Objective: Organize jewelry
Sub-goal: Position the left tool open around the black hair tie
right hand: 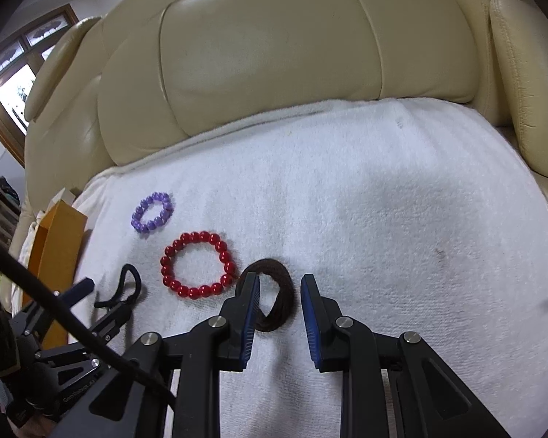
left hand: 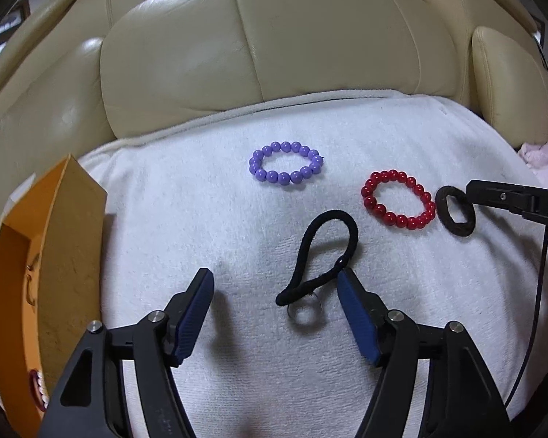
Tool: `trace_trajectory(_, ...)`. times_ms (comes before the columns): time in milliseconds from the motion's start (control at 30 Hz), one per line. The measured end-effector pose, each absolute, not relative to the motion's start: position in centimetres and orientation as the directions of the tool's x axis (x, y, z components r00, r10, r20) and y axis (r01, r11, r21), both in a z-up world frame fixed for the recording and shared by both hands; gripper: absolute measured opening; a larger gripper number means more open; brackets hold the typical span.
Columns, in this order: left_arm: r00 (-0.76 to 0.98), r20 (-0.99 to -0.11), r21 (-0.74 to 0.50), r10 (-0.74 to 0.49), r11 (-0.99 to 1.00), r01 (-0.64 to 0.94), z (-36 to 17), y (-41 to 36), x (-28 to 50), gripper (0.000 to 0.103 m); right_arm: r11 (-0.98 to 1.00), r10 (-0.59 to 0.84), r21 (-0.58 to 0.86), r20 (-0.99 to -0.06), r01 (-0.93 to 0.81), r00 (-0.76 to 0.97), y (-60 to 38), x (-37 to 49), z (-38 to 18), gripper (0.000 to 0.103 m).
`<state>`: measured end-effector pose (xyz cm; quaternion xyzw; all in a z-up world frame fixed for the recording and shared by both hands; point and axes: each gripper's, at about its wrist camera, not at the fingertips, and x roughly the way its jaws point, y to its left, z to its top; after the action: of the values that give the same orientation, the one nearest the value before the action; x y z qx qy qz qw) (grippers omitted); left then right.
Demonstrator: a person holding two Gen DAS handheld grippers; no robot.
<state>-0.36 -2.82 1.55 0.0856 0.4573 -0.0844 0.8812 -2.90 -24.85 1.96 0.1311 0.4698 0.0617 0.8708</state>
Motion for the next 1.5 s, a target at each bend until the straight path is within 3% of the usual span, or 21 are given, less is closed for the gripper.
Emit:
trace_trajectory(67,0.555,-0.827,0.044,-0.088,0.974,0.22,1.4,-2.2,-0.1,0.078,0.956,0.232,0.292,-0.8,0.022,0.553,-25.2,-2.9,2.1,0.025)
trace_trajectory(367,0.536,-0.828,-0.024,-0.162,0.967,0.255,1.8,-0.8,-0.4,0.079,0.932,0.282,0.358,-0.818,0.061,0.501,-26.2,-2.5,1.8,0.026)
trace_trajectory(533,0.579,-0.79,-0.064,-0.202,0.966,0.25,3.2,-0.6,-0.6,0.079,0.923,0.299,0.378,-0.815,0.066,0.496,-26.0,-2.4,1.8,0.048)
trace_trajectory(600,0.59,-0.778,-0.074,-0.216,0.964,0.255,3.6,-0.7,-0.5,0.079,0.922,0.299,0.381,-0.812,0.069,0.502,-26.1,-2.4,1.9,0.049)
trace_trajectory(733,0.574,-0.787,-0.071,-0.226,0.958,0.279,3.4,-1.2,-0.5,0.051,0.922,0.294,0.381,-0.805,0.07,0.515,-26.0,-2.3,1.7,0.049)
trace_trajectory(800,0.567,-0.793,-0.064,-0.221,0.957,0.283,3.1,-1.5,-0.5,0.048,0.926,0.292,0.373,-0.805,0.058,0.517,-25.7,-2.3,1.7,0.049)
trace_trajectory(867,0.565,-0.795,-0.061,-0.221,0.956,0.288,2.9,-1.6,-0.6,0.048,0.936,0.279,0.35,-0.811,0.044,0.513,-25.0,-2.2,1.6,0.046)
trace_trajectory(1167,0.544,-0.806,-0.086,-0.233,0.956,0.282,2.3,-1.6,-0.3,0.048,0.984,0.166,0.173,-0.839,-0.036,0.518,-22.4,-2.3,0.7,0.011)
trace_trajectory(1233,0.552,-0.797,-0.097,-0.244,0.954,0.282,2.5,-1.6,-0.4,0.048,0.986,0.155,0.162,-0.836,-0.034,0.526,-22.6,-2.4,0.8,0.011)
trace_trajectory(1367,0.544,-0.801,-0.093,-0.249,0.95,0.297,2.3,-2.0,-0.3,0.025,0.987,0.145,0.156,-0.831,-0.025,0.537,-23.1,-2.5,1.2,0.011)
trace_trajectory(1500,0.54,-0.805,-0.089,-0.245,0.95,0.299,2.1,-2.2,-0.4,0.022,0.986,0.147,0.168,-0.823,-0.011,0.549,-23.9,-2.6,1.7,0.011)
